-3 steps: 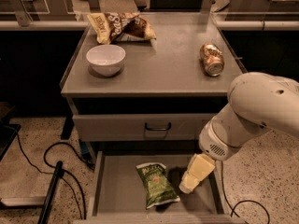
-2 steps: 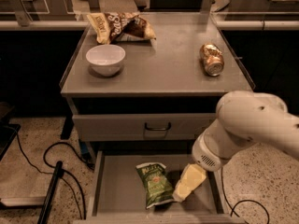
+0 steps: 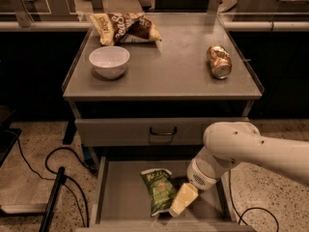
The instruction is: Pick green jalapeno chip bag from middle drawer and place on counter
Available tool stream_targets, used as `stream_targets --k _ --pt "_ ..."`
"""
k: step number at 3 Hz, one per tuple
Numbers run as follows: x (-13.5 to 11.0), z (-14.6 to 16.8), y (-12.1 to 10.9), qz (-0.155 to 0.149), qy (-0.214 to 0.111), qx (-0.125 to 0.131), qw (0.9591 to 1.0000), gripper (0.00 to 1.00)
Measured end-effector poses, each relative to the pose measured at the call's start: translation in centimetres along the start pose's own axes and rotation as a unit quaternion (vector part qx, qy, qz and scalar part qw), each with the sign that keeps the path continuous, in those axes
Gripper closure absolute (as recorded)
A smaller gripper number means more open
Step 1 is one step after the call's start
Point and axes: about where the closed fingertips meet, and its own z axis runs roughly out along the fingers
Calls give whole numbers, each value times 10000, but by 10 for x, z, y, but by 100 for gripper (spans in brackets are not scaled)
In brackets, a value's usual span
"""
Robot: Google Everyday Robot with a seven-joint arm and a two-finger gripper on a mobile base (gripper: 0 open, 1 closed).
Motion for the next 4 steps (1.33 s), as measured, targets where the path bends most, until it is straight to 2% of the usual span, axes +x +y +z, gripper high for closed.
stream_targets --k 1,2,3,4 --pt "0 0 0 0 0 0 10000 0" --pt "0 17 2 71 -147 -140 9998 0" --pt "-2 55 -3 283 -272 -164 9991 0" --pt "-11 83 -14 482 -430 -84 9979 0"
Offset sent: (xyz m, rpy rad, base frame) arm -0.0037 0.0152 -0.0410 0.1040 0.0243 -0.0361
